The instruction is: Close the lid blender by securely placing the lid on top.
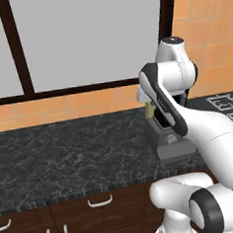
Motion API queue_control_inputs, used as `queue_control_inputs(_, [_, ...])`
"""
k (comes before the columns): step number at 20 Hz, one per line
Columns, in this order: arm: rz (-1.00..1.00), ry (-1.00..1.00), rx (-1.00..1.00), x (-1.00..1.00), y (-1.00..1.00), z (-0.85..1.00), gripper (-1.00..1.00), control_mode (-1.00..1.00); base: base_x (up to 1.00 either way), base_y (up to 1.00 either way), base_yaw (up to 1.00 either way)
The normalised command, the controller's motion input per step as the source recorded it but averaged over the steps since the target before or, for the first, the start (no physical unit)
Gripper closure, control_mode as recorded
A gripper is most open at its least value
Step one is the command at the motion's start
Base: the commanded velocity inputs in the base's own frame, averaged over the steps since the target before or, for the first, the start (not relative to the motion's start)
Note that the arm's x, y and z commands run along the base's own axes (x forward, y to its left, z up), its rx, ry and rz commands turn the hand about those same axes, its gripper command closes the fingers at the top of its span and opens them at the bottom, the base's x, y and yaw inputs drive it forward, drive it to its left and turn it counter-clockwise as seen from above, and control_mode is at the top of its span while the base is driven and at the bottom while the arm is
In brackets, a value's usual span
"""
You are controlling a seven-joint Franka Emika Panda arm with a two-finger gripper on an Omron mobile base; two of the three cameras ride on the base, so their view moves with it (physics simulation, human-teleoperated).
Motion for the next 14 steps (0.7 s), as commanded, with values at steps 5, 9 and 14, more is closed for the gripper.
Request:
queue_control_inputs(5, [-0.05, -0.02, 0.01, -0.11, -0.2, 0.0, -1.0, -1.0, 0.0, 0.0, 0.0])
queue_control_inputs(9, [-0.1, -0.01, 0.04, -0.18, -0.49, -0.09, -1.0, -1.0, 0.0, 0.0, 0.0])
queue_control_inputs(14, [-0.14, -0.02, 0.01, -0.33, -0.46, -0.11, -1.0, -1.0, 0.0, 0.0, 0.0])
